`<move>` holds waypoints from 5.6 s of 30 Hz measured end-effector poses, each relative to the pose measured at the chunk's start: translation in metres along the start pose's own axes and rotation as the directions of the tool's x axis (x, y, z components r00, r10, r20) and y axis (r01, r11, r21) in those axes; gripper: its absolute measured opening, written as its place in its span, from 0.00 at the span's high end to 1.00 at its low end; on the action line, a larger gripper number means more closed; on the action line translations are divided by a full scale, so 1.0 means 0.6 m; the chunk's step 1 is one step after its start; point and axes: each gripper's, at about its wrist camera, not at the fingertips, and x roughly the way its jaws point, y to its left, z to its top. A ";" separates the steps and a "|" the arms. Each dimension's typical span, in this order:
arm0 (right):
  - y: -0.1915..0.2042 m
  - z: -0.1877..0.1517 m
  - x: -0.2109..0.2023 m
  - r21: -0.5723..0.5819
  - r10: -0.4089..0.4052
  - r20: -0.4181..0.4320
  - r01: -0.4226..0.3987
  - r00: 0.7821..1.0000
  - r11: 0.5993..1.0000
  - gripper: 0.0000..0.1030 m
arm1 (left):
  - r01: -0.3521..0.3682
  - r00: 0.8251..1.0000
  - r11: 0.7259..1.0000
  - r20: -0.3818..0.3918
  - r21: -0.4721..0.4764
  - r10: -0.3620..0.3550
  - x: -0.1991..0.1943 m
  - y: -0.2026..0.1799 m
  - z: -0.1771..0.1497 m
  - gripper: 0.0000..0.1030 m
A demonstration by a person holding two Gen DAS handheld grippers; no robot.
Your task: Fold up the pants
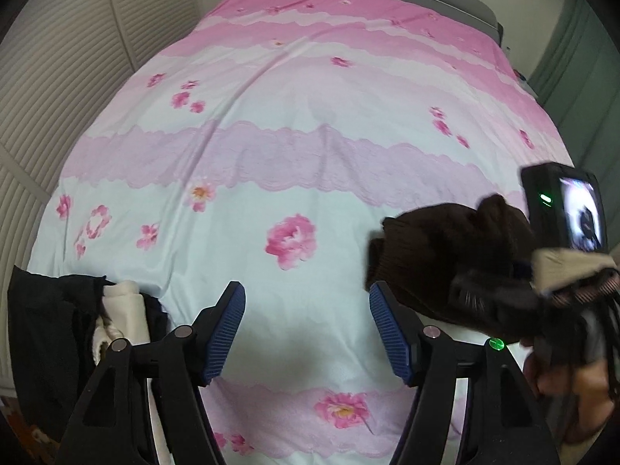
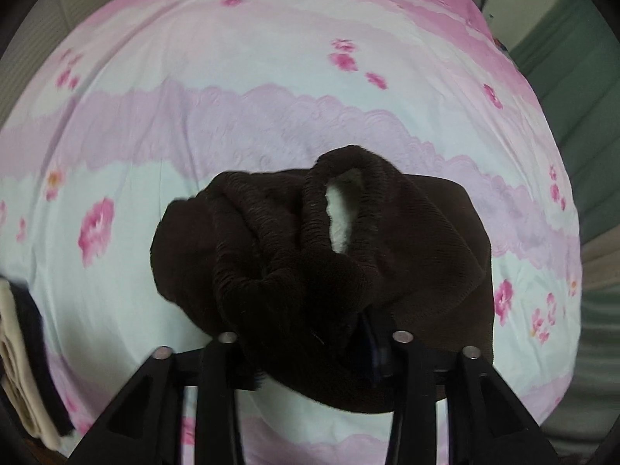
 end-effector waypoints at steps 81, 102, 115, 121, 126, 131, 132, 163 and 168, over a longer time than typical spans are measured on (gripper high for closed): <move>-0.383 -0.237 0.069 0.287 0.259 -0.025 -0.241 0.966 0.927 0.20 | 0.326 0.920 0.937 -0.183 -0.128 -0.346 0.141 -0.211 -0.047 0.55; -0.290 -0.200 0.110 0.242 0.244 0.064 -0.252 0.968 0.937 0.27 | 0.263 0.965 0.960 -0.030 0.092 -0.261 0.070 -0.203 0.086 0.61; -0.300 -0.211 0.095 0.227 0.117 0.055 -0.126 0.992 0.966 0.34 | 0.290 0.933 0.954 -0.201 -0.074 -0.300 0.207 -0.121 0.029 0.58; -0.299 -0.213 0.087 0.208 0.142 0.035 -0.146 0.989 0.967 0.34 | 0.201 0.956 0.980 -0.218 -0.009 -0.198 0.220 -0.117 0.023 0.39; -0.286 -0.227 0.054 0.140 0.192 -0.012 -0.188 0.981 0.972 0.34 | 0.233 0.941 0.971 -0.240 -0.056 -0.240 0.229 -0.099 0.016 0.37; -0.296 -0.210 -0.009 0.135 0.249 0.117 -0.264 0.961 0.955 0.25 | 0.262 0.926 0.962 -0.258 -0.083 -0.274 0.234 -0.098 0.012 0.37; -0.297 -0.198 -0.008 0.148 0.254 0.142 -0.274 0.957 0.950 0.19 | 0.272 0.920 0.957 -0.263 -0.103 -0.290 0.237 -0.093 0.012 0.37; -0.282 -0.070 0.260 0.200 0.425 -0.008 -0.415 0.905 0.887 0.18 | 0.414 0.811 0.814 -0.241 -0.407 -0.533 0.370 -0.072 -0.049 0.16; -0.279 -0.055 0.269 0.215 0.432 -0.015 -0.419 0.902 0.882 0.18 | 0.407 0.816 0.810 -0.230 -0.422 -0.530 0.353 -0.070 -0.050 0.27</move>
